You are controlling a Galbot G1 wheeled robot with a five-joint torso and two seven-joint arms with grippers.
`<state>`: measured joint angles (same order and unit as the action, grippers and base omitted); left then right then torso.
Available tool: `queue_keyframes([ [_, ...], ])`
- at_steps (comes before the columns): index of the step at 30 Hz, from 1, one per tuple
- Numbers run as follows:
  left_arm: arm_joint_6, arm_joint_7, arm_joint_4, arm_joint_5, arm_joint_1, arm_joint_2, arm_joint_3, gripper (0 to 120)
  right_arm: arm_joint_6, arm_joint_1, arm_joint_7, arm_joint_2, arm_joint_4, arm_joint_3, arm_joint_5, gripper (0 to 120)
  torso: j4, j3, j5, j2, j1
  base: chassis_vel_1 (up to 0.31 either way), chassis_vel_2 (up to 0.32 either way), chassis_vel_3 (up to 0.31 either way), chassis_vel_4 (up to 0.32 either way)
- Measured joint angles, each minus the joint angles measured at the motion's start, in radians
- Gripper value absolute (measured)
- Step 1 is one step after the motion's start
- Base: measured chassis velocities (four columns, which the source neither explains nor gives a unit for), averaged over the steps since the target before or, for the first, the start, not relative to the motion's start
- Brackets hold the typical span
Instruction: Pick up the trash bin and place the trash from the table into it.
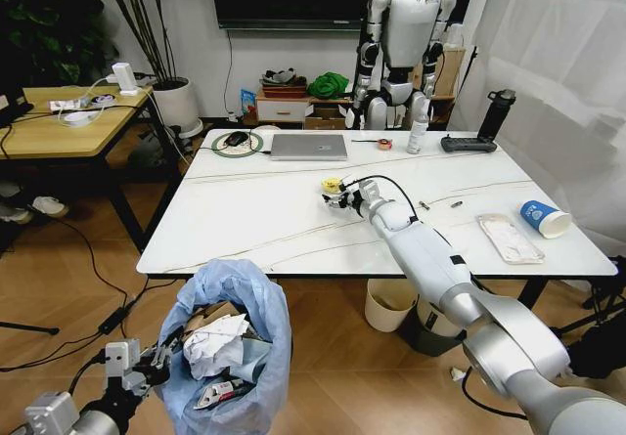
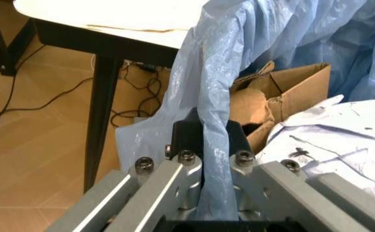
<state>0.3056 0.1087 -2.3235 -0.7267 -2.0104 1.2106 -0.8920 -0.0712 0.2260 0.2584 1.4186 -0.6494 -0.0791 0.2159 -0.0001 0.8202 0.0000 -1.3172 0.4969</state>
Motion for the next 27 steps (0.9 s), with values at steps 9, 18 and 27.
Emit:
queue_keyframes([
  [9, 0.001, -0.001, 0.002, -0.002, 0.003, -0.001, -0.001, 0, -0.004, 0.000, 0.001, 0.006, 0.011, 0.005, -0.003, 100, 0.0001, 0.000, 0.0000, 0.000, 0.000, 0.000, 0.000, 0.000, 0.000],
  [18, 0.002, -0.002, 0.004, -0.002, 0.006, 0.001, 0.002, 0, -0.005, 0.000, 0.001, 0.008, 0.022, 0.024, -0.018, 77, 0.0001, 0.000, 0.0000, 0.000, 0.000, 0.000, 0.000, 0.000, 0.000],
  [27, 0.003, -0.002, 0.007, -0.002, 0.008, 0.002, 0.004, 0, -0.006, 0.000, -0.001, 0.005, 0.022, 0.028, -0.018, 43, 0.0001, 0.000, 0.0000, 0.000, 0.000, 0.000, 0.000, 0.000, 0.000],
])
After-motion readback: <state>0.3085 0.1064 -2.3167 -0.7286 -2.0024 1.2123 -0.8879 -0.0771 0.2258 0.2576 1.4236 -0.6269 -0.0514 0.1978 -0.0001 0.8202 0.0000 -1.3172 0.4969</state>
